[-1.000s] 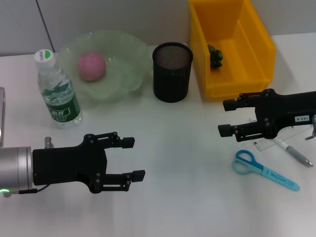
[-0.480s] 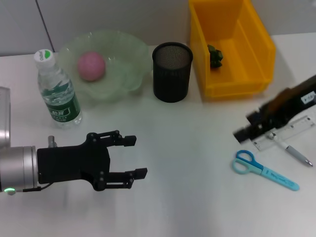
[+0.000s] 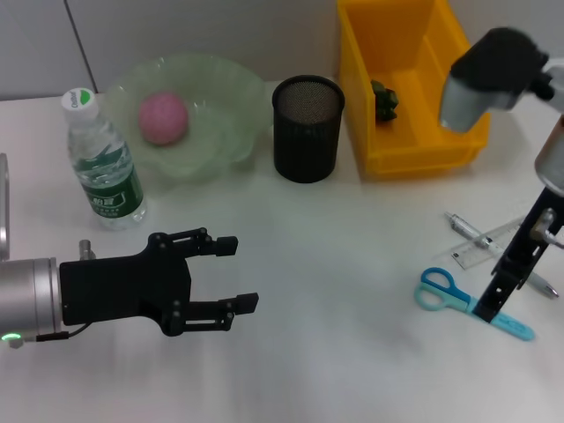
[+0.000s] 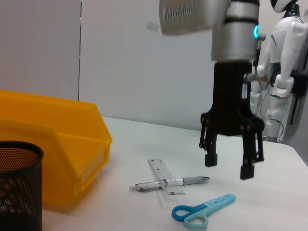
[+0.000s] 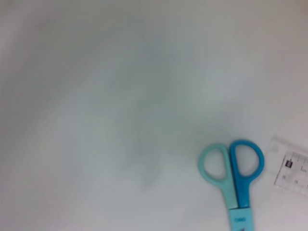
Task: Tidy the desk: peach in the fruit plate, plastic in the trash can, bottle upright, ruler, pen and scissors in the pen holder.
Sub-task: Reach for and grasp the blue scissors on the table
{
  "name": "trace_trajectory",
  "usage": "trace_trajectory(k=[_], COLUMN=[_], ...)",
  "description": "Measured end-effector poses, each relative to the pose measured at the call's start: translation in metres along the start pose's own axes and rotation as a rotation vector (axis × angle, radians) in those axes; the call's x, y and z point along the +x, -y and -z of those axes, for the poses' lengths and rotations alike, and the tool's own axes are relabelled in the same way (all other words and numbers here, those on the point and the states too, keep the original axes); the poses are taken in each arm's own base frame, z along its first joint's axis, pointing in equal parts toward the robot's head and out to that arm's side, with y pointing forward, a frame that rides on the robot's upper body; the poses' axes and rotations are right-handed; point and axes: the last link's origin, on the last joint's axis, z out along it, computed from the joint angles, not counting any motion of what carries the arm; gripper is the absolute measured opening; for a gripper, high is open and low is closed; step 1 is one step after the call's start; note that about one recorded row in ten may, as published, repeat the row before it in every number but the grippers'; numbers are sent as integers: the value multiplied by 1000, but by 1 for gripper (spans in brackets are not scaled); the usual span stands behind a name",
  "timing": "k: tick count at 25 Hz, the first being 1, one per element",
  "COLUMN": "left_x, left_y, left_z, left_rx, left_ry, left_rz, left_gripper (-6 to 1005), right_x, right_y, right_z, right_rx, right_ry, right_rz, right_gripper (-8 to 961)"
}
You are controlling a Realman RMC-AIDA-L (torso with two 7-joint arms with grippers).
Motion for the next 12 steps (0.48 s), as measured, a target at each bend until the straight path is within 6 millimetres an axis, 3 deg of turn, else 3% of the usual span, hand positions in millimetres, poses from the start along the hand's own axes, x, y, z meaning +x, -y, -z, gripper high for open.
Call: trace_trajectory(k=[12], left_x=[-1], left_y=[2], left_z=[0], left_rx=[9], left_ry=[8], left_rz=[-3], left_gripper=[800], right_x=[3], right_y=[9], right_z=[-35], right_rx=[11], right_ry=[65], right_rz=[125], right_gripper=[784])
